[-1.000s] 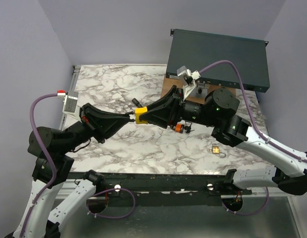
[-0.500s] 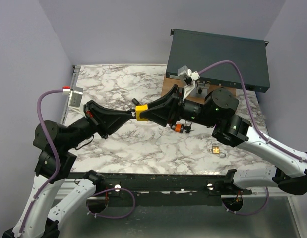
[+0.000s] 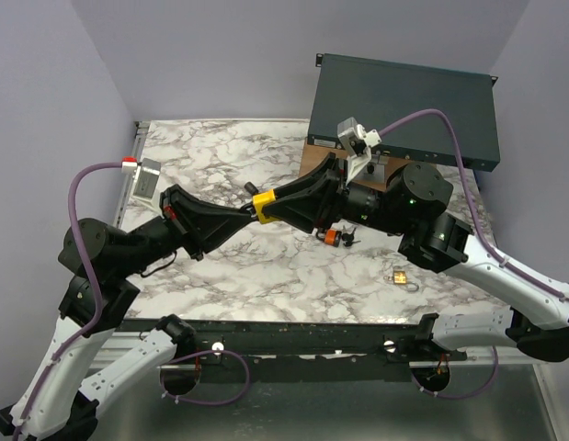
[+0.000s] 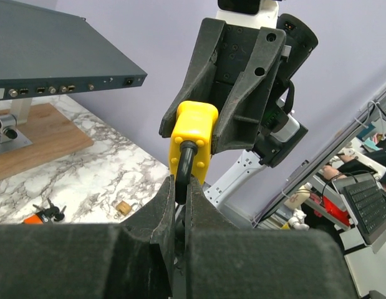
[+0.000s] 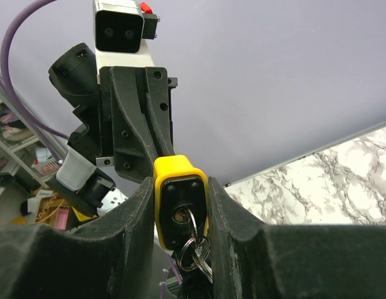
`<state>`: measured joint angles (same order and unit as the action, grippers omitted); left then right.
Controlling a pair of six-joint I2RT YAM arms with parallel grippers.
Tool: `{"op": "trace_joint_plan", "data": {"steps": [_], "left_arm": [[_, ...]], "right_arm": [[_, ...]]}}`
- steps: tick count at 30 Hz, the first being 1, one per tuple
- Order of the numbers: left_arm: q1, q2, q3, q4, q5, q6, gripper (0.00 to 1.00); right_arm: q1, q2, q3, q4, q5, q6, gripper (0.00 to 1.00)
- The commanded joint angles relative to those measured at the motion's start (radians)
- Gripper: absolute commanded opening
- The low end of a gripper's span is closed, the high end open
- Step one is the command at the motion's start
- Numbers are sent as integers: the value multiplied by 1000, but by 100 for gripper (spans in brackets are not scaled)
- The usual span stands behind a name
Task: Lock with the key
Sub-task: Lock the lock.
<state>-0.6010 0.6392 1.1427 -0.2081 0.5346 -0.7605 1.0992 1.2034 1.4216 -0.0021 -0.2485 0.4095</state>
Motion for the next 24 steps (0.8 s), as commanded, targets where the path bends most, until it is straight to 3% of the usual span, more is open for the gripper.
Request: {"op": "trace_joint_plan", "data": {"steps": [1, 9, 24], "left_arm": [[-65, 90, 10, -28, 126, -10, 0], [-66, 107, 49, -31, 46, -5, 0], [-98, 167, 92, 18, 111, -17, 0]], "right_arm": [[55, 103, -24, -40, -23, -26, 1], [80, 91, -54, -68, 11, -41, 1], [108, 115, -74, -84, 27, -51, 1]]}}
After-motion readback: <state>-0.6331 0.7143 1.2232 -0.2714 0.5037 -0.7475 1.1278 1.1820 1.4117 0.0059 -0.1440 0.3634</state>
